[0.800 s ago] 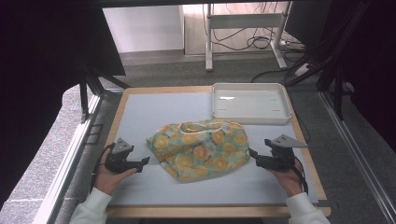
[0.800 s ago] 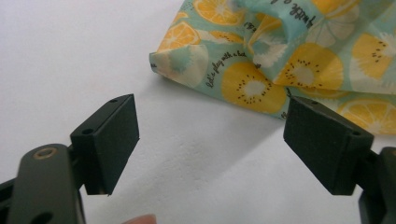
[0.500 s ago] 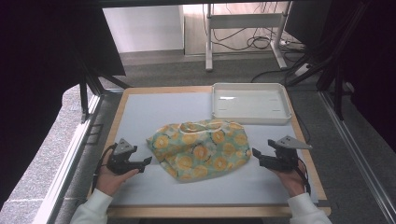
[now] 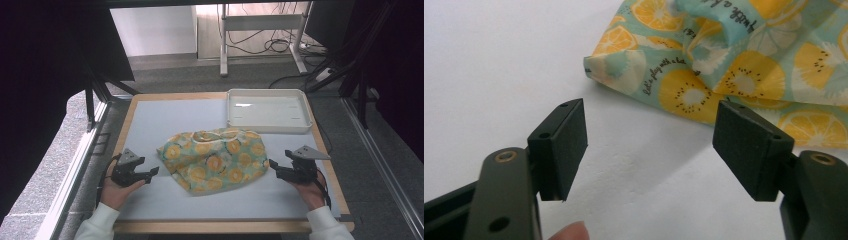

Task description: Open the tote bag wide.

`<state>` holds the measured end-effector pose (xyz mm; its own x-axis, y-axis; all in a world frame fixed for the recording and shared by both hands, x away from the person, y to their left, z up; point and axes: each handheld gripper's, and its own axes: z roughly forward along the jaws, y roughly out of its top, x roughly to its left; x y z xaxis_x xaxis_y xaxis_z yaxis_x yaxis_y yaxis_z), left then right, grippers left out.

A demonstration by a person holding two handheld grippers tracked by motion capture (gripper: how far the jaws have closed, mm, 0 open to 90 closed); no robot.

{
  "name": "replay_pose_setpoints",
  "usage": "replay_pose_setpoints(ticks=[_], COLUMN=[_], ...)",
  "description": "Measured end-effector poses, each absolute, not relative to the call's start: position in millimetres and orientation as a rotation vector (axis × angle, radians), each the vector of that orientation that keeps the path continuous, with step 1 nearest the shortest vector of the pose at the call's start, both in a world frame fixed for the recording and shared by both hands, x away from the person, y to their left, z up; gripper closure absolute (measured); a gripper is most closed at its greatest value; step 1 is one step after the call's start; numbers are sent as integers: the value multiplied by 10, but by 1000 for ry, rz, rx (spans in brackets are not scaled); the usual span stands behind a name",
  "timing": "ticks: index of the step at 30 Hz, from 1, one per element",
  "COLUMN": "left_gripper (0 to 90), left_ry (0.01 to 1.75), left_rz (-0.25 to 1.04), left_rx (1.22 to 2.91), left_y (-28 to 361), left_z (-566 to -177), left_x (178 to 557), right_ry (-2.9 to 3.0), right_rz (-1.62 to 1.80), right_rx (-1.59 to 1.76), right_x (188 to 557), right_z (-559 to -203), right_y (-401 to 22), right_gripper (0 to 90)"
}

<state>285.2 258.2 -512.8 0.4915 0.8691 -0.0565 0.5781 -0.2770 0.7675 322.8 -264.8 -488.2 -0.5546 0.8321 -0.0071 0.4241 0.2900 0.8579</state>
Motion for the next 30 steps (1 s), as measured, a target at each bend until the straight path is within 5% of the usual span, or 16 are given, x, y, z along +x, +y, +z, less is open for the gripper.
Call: replay_pose_setpoints(ticks=[30], left_gripper=[310], left_ry=[1081], left_rz=[484], left_rx=[1891], left_y=[2564], left_z=[-4797], left_x=[2750], right_ry=[2101], right_rz=[1131], right_rx=[1088], right_x=[3244], right_z=[-4908], right_y=[-2600], right_gripper=[275])
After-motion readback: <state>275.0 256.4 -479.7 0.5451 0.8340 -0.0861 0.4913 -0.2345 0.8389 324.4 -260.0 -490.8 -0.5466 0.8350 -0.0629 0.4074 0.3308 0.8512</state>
